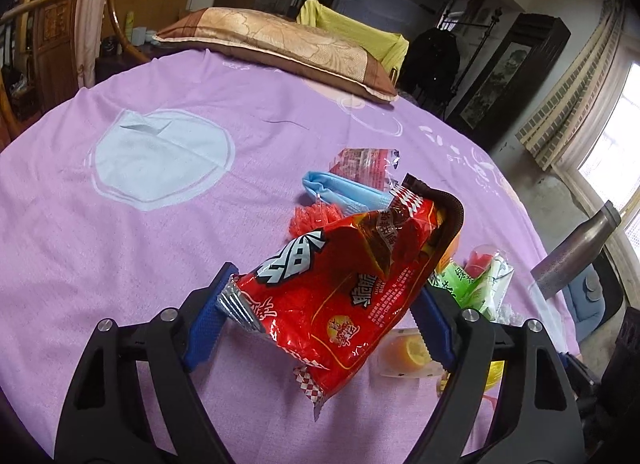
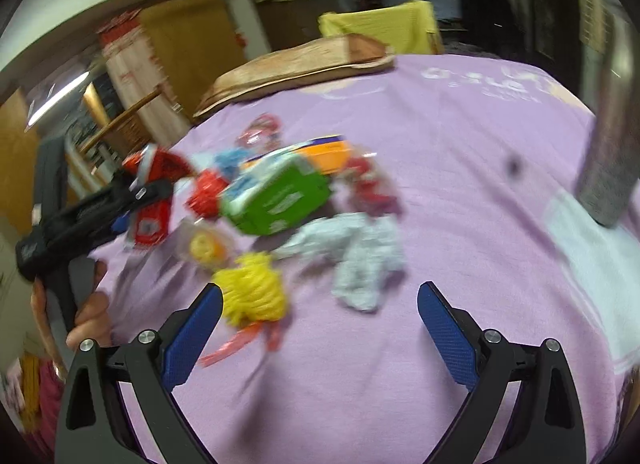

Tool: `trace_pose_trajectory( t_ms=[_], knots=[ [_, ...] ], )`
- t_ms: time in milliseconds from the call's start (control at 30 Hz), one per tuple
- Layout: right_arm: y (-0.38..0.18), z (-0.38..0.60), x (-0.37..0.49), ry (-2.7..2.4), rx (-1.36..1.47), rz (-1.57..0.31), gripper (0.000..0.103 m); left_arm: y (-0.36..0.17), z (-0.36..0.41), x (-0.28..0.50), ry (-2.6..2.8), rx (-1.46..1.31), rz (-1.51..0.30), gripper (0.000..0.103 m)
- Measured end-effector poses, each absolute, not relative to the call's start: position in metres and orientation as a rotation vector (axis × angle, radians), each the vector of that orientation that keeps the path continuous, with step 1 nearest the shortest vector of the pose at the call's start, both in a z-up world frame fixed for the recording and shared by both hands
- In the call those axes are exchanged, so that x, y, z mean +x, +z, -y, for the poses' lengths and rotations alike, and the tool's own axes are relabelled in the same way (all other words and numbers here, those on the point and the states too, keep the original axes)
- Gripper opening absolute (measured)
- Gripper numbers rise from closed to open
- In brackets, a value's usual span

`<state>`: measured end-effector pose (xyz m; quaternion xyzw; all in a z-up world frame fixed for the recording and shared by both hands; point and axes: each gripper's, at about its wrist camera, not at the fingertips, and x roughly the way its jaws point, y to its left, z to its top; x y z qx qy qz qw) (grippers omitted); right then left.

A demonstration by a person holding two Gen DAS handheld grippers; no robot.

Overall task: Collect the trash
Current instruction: 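Grasp the red snack wrapper with the left tool while the right tool grasps the yellow mesh ball, then drop the red wrapper into the wastebasket with the left tool while the right drops the yellow ball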

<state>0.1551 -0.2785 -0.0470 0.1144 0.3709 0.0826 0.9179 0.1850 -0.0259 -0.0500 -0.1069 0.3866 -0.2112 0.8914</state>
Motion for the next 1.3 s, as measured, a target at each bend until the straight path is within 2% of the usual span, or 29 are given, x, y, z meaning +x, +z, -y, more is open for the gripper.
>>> trace_pose_trajectory(
  t_ms=[67, 200, 300, 367, 400, 433, 567, 933, 1100, 1300],
  knots=[
    [-0.048, 0.262, 0.159, 0.215, 0.192, -0.785, 0.092, -0.05, 0.024, 0.185, -0.445, -0.231, -0.803, 0.08],
    [-0.05, 0.23, 0.167, 0.271, 0.12, -0.825, 0.078, -0.05, 0.023, 0.184, -0.459, -0.239, -0.803, 0.08],
    [-0.049, 0.219, 0.173, 0.262, 0.097, -0.835, 0.075, -0.05, 0.023, 0.185, -0.471, -0.241, -0.804, 0.08],
    [-0.051, 0.215, 0.179, 0.246, 0.088, -0.853, 0.067, -0.05, 0.023, 0.185, -0.481, -0.244, -0.804, 0.08],
    [-0.054, 0.214, 0.183, 0.247, 0.09, -0.874, 0.052, -0.05, 0.023, 0.185, -0.486, -0.246, -0.804, 0.08],
    [-0.056, 0.214, 0.185, 0.251, 0.098, -0.889, 0.043, -0.05, 0.023, 0.184, -0.49, -0.248, -0.803, 0.08],
    [-0.057, 0.226, 0.184, 0.257, 0.162, -0.876, 0.041, -0.05, 0.021, 0.184, -0.501, -0.259, -0.797, 0.08],
    [-0.045, 0.223, 0.173, 0.257, 0.125, -0.805, 0.041, -0.039, 0.031, 0.165, -0.423, -0.162, -0.708, 0.08],
    [-0.039, 0.223, 0.165, 0.25, 0.12, -0.767, 0.041, -0.037, 0.026, 0.148, -0.418, -0.171, -0.727, 0.08],
    [-0.033, 0.228, 0.15, 0.256, 0.149, -0.742, 0.041, -0.014, 0.018, 0.114, -0.388, -0.138, -0.663, 0.08]
  ],
)
